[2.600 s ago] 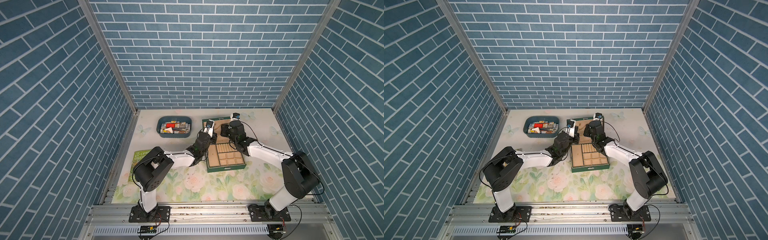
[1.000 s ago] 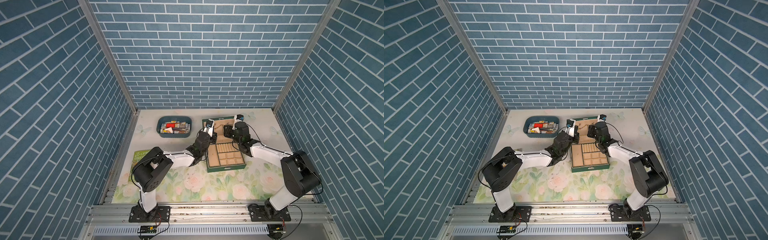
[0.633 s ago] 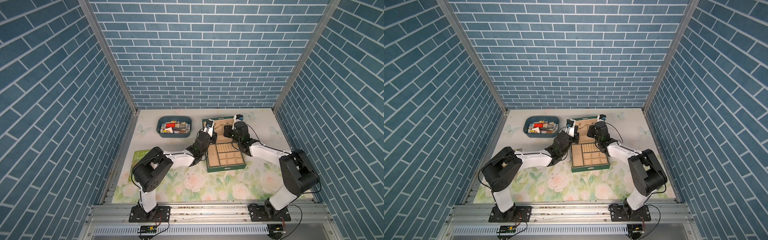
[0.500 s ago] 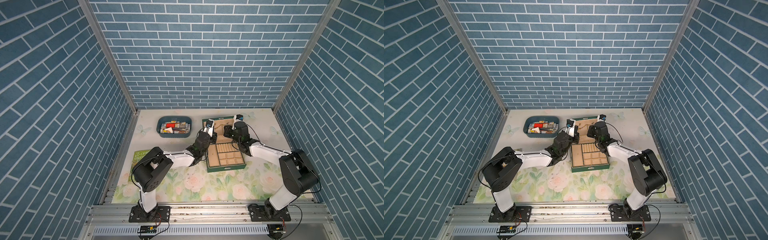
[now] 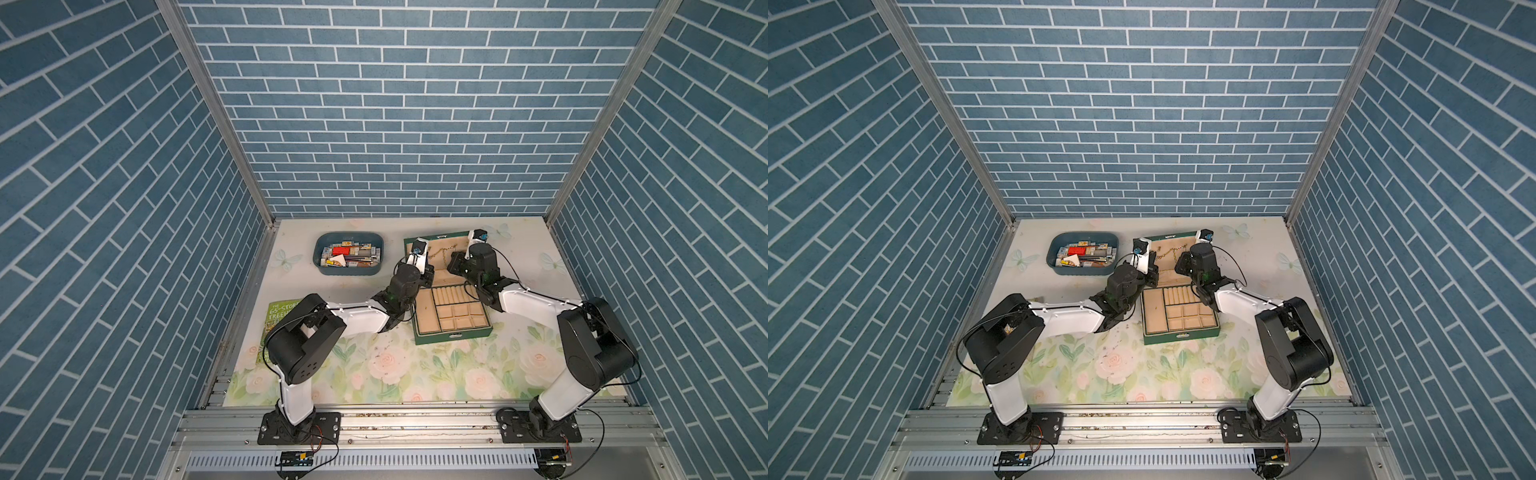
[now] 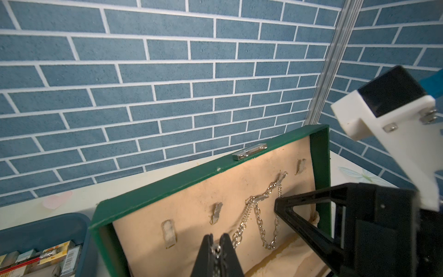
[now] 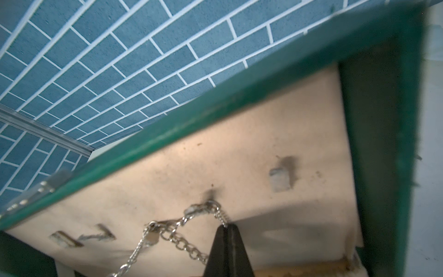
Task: Put jewelry chain into jewelry box
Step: Adjust the necklace in the storage slot.
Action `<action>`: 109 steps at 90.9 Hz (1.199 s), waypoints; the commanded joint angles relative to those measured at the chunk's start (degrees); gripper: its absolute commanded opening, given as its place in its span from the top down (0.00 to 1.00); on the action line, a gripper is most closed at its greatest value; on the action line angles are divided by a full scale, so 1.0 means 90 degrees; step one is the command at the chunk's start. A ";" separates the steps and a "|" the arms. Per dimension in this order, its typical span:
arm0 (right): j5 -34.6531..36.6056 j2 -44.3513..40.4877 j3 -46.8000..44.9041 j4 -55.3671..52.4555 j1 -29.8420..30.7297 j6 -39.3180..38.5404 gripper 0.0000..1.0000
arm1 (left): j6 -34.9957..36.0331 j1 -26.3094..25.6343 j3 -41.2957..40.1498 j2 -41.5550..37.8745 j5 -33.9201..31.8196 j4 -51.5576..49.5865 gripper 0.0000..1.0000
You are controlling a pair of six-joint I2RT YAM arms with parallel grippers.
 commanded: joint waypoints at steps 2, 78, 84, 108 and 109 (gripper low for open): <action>-0.0086 -0.0273 -0.0154 0.0327 -0.0014 -0.0191 1.00 | 0.0011 -0.0029 0.0030 -0.0157 0.0019 -0.0039 1.00; -0.0326 -0.1137 -0.0484 0.0682 -0.0070 -0.0543 1.00 | -0.0011 -0.0029 0.0001 -0.0232 -0.0021 -0.0042 1.00; -0.0353 -0.1142 -0.0497 0.0666 -0.0070 -0.0520 1.00 | -0.0006 -0.0029 0.0010 -0.0228 -0.0023 -0.0046 1.00; -0.0658 -0.1378 -0.0971 0.1135 -0.0069 -0.0395 1.00 | -0.0002 -0.0029 0.0001 -0.0210 -0.0041 -0.0056 1.00; -0.0668 -0.1389 -0.0971 0.1145 -0.0069 -0.0390 1.00 | -0.0002 -0.0029 0.0001 -0.0211 -0.0040 -0.0056 1.00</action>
